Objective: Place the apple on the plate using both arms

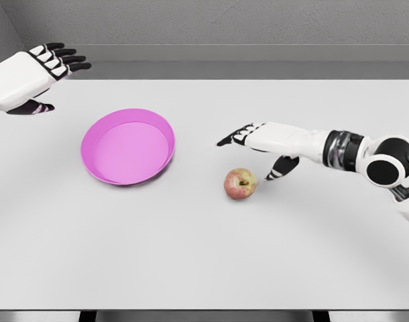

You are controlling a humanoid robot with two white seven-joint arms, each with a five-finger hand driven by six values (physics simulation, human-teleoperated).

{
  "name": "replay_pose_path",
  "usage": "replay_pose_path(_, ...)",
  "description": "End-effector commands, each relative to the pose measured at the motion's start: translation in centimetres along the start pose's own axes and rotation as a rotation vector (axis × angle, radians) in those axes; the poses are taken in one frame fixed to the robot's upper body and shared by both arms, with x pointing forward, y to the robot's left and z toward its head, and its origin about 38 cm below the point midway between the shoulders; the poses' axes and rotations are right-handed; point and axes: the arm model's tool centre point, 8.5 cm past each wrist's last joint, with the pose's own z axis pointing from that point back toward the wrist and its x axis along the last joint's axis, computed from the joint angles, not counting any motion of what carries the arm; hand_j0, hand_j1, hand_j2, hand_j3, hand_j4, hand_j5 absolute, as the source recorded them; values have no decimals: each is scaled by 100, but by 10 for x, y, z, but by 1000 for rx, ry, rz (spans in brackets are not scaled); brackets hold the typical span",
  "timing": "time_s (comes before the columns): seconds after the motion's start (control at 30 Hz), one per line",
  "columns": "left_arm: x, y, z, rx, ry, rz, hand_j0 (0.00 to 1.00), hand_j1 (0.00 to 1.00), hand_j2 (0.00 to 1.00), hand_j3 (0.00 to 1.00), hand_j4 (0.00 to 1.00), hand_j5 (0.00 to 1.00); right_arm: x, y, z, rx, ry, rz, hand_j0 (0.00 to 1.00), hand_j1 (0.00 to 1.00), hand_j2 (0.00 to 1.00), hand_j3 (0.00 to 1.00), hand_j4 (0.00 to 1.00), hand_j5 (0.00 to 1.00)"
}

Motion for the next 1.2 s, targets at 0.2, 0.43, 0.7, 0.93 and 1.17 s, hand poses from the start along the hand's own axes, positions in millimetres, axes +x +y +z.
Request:
replay_pose_path(0.2,1,8,3,12,-6,-10,100,100,100,100,100,100,-67,-40,135,-186,248,36,100,100,100,100,100,100)
replay_pose_path(0.43,39,22,-16,52,-124,-59,100,100,100,100,100,100,-99,-36,168,-228,290,26,100,100,100,100,100,100)
replay_pose_path(0.7,113,31,-58,79,-324,-107,100,100,100,100,100,100,-75,-27,138,-185,201,44,100,100,100,100,100,100)
replay_pose_path(0.93,163,19,-97,29,-462,-161,100,100,100,100,100,100,-73,-28,136,-191,194,42,100,100,100,100,100,100)
replay_pose_path(1.17,214,4,-120,2,-631,-106,100,100,100,100,100,100,-74,-25,137,-183,199,40,100,100,100,100,100,100)
